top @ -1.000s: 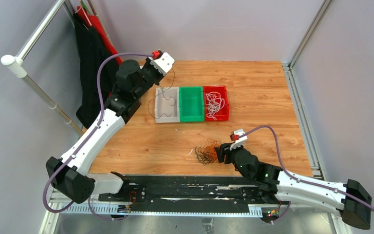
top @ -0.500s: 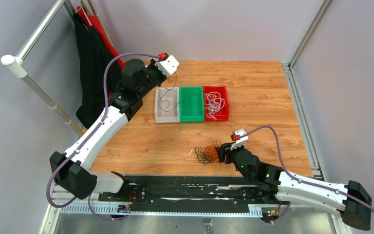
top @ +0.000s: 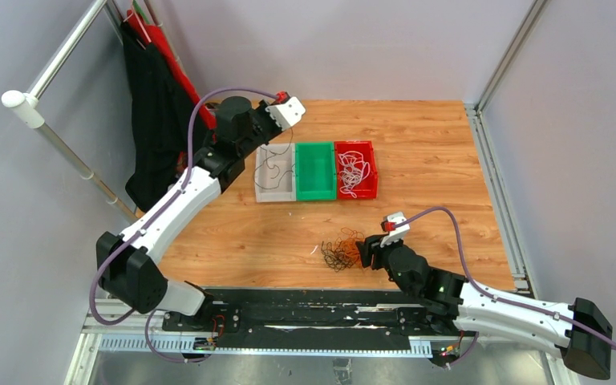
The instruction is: Untangle the cables
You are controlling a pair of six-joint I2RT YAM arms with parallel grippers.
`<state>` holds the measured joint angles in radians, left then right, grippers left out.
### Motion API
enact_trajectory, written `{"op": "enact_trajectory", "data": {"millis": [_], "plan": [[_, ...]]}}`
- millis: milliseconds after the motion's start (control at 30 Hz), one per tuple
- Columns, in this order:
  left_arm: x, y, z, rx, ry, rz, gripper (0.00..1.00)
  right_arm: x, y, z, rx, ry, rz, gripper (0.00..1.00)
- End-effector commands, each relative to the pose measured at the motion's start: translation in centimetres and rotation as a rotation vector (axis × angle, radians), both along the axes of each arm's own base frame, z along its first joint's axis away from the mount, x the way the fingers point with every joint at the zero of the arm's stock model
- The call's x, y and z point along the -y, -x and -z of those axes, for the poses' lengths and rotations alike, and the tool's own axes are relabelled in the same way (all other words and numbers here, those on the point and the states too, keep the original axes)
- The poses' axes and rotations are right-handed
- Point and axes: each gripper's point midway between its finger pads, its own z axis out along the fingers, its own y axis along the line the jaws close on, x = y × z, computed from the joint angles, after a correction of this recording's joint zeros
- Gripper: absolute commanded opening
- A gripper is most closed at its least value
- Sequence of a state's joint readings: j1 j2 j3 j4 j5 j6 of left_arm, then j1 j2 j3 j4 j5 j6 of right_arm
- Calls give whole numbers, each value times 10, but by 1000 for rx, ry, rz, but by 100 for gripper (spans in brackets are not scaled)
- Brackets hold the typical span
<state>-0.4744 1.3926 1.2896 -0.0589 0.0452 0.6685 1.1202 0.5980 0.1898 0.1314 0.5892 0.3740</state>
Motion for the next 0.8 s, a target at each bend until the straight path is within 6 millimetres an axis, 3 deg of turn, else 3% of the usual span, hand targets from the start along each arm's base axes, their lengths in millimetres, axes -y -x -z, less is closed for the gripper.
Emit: {"op": "enact_trajectory", "data": {"millis": [0, 600, 767], "plan": [[0, -12, 15, -19, -44, -15, 0, 3, -6, -18, 32, -20, 36, 54], [1, -26, 134, -244, -196, -37, 0, 1, -12, -19, 41, 6, 56, 54], [-1, -22, 167, -310, -247, -49, 0, 0, -12, -15, 30, 9, 57, 54]]}}
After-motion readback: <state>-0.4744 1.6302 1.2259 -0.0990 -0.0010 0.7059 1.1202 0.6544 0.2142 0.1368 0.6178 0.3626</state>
